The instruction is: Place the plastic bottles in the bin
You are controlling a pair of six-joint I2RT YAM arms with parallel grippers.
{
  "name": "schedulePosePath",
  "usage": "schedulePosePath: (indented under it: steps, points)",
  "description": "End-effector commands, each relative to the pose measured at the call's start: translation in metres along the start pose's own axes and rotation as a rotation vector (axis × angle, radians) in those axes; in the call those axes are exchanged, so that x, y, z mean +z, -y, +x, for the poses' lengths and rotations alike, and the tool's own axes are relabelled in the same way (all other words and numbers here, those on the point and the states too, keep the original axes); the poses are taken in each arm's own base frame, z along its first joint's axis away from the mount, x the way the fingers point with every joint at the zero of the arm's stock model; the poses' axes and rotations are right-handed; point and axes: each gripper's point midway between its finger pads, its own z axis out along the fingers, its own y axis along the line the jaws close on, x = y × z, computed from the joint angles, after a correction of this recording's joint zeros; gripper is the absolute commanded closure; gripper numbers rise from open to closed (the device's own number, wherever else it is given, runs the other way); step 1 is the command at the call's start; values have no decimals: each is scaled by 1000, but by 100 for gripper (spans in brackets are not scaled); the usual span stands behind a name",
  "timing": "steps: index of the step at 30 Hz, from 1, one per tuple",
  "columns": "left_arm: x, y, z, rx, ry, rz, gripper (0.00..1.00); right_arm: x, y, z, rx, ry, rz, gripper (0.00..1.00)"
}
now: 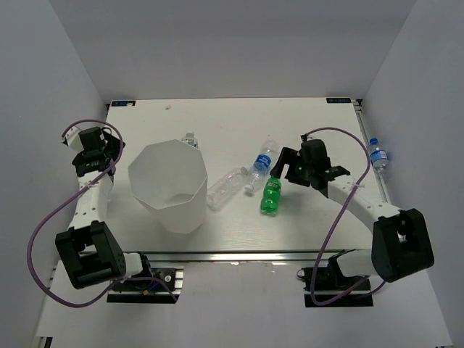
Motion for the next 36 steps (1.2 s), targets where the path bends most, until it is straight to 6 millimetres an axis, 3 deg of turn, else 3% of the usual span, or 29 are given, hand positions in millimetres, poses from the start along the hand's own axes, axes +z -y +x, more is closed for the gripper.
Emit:
schedulePosePath:
  steps: [1, 7, 10, 13, 14, 15, 17, 19, 21, 22, 24, 25, 28, 29, 31, 32, 33, 34, 35, 36]
  points:
    - [1, 2, 0, 13, 15, 23, 2, 4, 8, 5, 8, 30, 137, 11]
    - [7, 8, 13, 23, -23, 71, 2, 33, 4, 45, -12, -74, 181, 11]
    - [10, 5, 16, 32, -36, 57, 2, 42, -3, 56, -1, -92, 163, 11]
    - [12, 3, 19, 39, -47, 49, 2, 43, 1, 56, 16, -78, 201, 28]
    - [11, 4, 18, 38, -45, 55, 2, 38, 2, 47, 16, -34, 214, 46]
    - [11, 3, 19, 40, -47, 55, 2, 33, 4, 42, 4, -7, 221, 56]
    - [11, 5, 19, 40, -46, 58, 2, 14, 0, 6, -39, 147, 224, 71]
    - [12, 6, 19, 42, -50, 60, 2, -7, -8, -29, -109, 270, 218, 73]
    - [12, 7, 19, 42, -52, 68, 2, -39, -29, -64, -154, 391, 160, 72]
    - [12, 9, 17, 41, -46, 77, 2, -59, -59, -81, -244, 432, 50, 72]
    - [13, 13, 17, 39, -45, 91, 2, -81, -99, -98, -323, 472, -113, 75]
    - [14, 14, 17, 37, -47, 93, 2, -101, -138, -105, -417, 479, -272, 78]
    - [14, 19, 16, 41, -53, 112, 2, -126, -205, -100, -570, 468, -531, 78]
    - [14, 20, 15, 43, -50, 118, 2, -150, -237, -102, -656, 488, -658, 78]
    - [13, 24, 14, 44, -46, 138, 2, -155, -279, -74, -781, 423, -827, 77]
    - [13, 25, 14, 45, -44, 149, 2, -176, -309, -71, -853, 460, -906, 75]
    - [13, 27, 16, 48, -46, 160, 2, -177, -320, -61, -881, 426, -939, 75]
    - [11, 29, 17, 48, -52, 181, 2, -164, -332, -45, -938, 368, -989, 75]
    - [11, 31, 17, 49, -52, 191, 2, -183, -352, -50, -975, 401, -1042, 73]
    - [10, 33, 16, 48, -45, 205, 2, -182, -363, -32, -1017, 353, -1082, 72]
